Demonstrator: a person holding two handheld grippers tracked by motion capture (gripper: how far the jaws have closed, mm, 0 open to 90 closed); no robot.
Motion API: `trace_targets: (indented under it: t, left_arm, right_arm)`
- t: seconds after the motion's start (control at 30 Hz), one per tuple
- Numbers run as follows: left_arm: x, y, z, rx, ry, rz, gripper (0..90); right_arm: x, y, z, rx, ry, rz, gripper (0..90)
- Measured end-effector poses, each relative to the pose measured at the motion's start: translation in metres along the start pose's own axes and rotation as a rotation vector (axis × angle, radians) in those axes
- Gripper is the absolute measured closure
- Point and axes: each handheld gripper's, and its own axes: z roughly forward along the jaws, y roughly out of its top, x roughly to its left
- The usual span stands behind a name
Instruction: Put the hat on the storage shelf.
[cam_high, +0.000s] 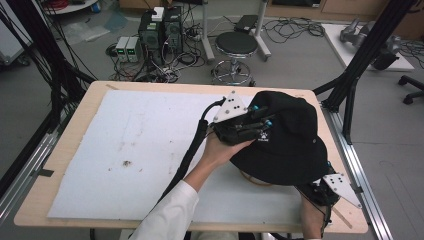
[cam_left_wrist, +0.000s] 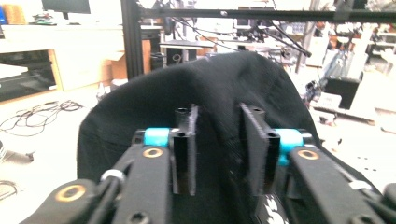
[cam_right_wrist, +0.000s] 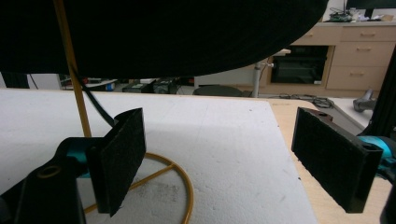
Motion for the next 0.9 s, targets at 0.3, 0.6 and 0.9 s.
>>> trace_targets:
  t: [0.3, 0.6, 0.9]
  left_arm:
    - [0.0, 0.004, -0.014, -0.047, 0.086, 0.03, 42.1]
    - [0.011, 0.005, -0.05, -0.058, 0.191, 0.05, 37.5]
    - [0.025, 0.007, -0.12, -0.065, 0.317, 0.085, 36.2]
  right_arm:
    - [0.0, 0.0, 0.0, 0.003, 0.006, 0.001, 17.1]
    - [-0.001, 0.0, -0.002, 0.002, 0.005, 0.006, 17.0]
    - [-0.003, -0.001, -0.006, 0.001, -0.009, 0.015, 17.1]
